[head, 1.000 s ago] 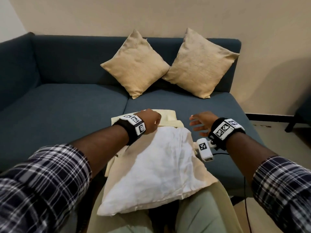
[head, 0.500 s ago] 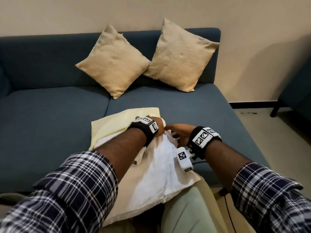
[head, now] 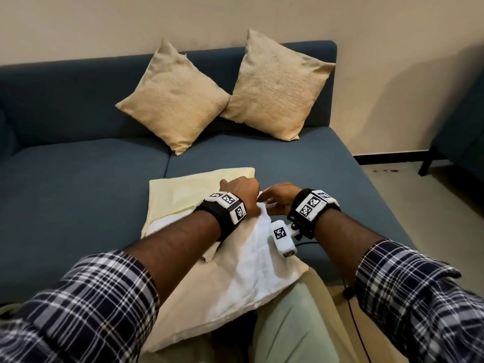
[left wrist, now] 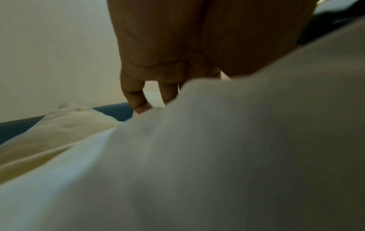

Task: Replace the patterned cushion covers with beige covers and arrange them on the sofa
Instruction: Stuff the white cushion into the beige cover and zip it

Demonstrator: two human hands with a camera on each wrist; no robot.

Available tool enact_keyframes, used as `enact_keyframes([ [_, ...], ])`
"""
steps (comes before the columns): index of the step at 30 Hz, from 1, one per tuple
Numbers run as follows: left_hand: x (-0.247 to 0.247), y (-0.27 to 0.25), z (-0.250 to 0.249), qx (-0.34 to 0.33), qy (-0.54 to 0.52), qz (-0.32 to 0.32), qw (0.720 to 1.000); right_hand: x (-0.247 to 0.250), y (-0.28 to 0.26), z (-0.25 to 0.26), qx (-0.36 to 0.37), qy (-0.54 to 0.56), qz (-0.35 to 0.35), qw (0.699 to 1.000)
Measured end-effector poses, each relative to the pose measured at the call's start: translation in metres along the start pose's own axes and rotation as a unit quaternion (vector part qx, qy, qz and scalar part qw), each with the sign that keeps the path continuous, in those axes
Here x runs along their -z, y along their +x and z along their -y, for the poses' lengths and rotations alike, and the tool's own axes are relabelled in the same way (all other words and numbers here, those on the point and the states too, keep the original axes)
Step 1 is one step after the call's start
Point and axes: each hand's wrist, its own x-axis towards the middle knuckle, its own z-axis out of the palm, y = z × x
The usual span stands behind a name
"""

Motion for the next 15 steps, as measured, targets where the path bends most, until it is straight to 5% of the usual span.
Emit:
enact_keyframes([
  [3, 0.001, 0.0, 0.005, 0.023, -0.01, 0.004, 1.0, 0.003, -0.01, 0.006, -0.035, -0.032, 0.038, 0.998],
  [7, 0.002, -0.002, 0.004, 0.023, -0.014, -0.001, 1.0, 0.02, -0.018, 0.008, -0.026, -0.197, -0.015, 0.98],
  [11, -0.002, -0.001, 0.003, 0.018, -0.03, -0.018, 0.999, 0.01, -0.023, -0.013, -0.063, -0.145, 0.065, 0.985],
  [15, -0.007, -0.004, 0.004, -0.023, -0.022, 0.005, 0.999, -0.015, -0.019, -0.027, 0.013, -0.107, 0.074, 0.991],
])
